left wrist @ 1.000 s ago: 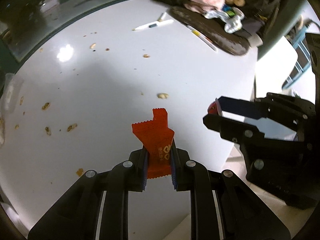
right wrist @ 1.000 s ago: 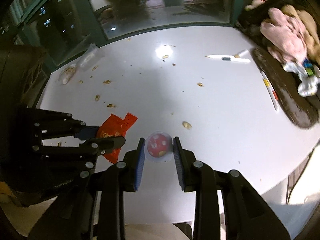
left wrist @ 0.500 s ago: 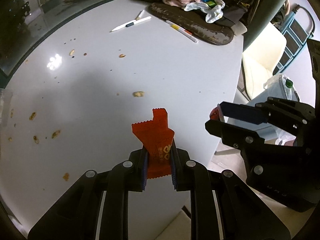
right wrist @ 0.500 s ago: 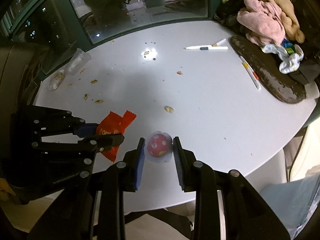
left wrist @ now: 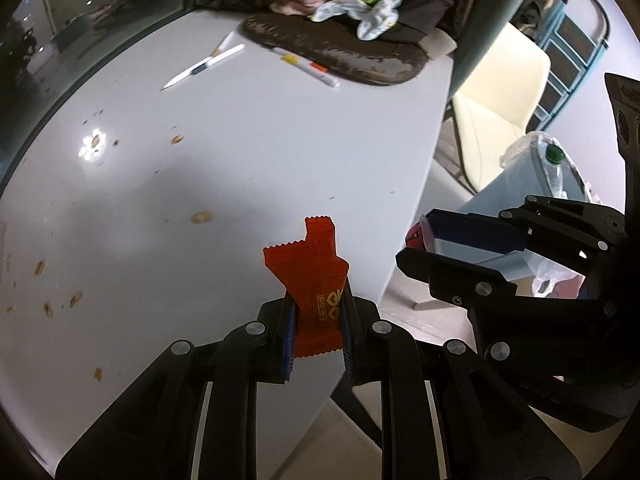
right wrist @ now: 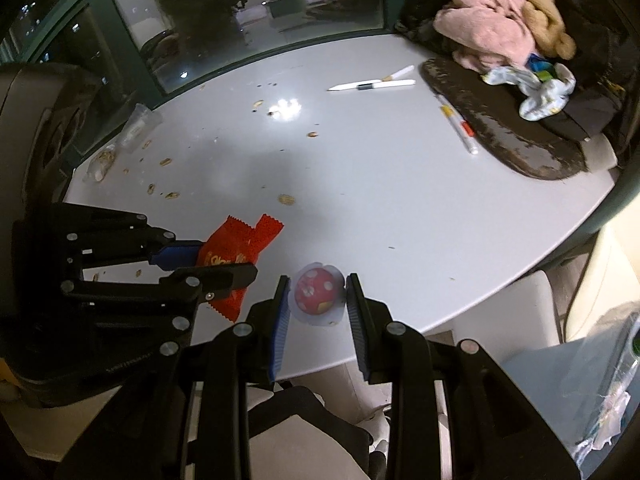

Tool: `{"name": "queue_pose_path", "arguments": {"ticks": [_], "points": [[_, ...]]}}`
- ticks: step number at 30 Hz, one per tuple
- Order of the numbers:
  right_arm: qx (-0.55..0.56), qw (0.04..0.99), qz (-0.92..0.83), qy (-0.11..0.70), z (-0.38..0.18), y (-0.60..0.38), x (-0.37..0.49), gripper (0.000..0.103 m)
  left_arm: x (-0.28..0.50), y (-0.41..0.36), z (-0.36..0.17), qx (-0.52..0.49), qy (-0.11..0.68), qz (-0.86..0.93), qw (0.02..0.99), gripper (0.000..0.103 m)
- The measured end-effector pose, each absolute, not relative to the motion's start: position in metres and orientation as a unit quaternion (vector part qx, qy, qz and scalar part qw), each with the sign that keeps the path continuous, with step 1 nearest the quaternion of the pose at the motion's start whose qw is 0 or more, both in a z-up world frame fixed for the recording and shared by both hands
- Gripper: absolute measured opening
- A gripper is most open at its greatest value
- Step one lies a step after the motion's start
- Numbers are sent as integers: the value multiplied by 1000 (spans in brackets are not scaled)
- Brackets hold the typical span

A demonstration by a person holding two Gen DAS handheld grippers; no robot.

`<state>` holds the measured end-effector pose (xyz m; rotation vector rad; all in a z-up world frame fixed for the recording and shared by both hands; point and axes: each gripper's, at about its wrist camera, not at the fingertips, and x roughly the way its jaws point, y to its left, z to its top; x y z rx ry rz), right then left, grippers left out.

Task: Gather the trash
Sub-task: 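Carry the red wrapper in the left tool while the right tool carries the white lid to the bin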

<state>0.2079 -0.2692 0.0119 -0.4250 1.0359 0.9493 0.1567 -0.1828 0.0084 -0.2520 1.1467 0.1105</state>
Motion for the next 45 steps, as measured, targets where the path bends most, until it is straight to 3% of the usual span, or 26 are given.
{"name": "queue_pose_path", "arguments": {"ticks": [45], "points": [[-51, 869, 191, 453, 57, -517, 296, 28, 315, -438, 43, 57, 510, -204, 834, 17]]}}
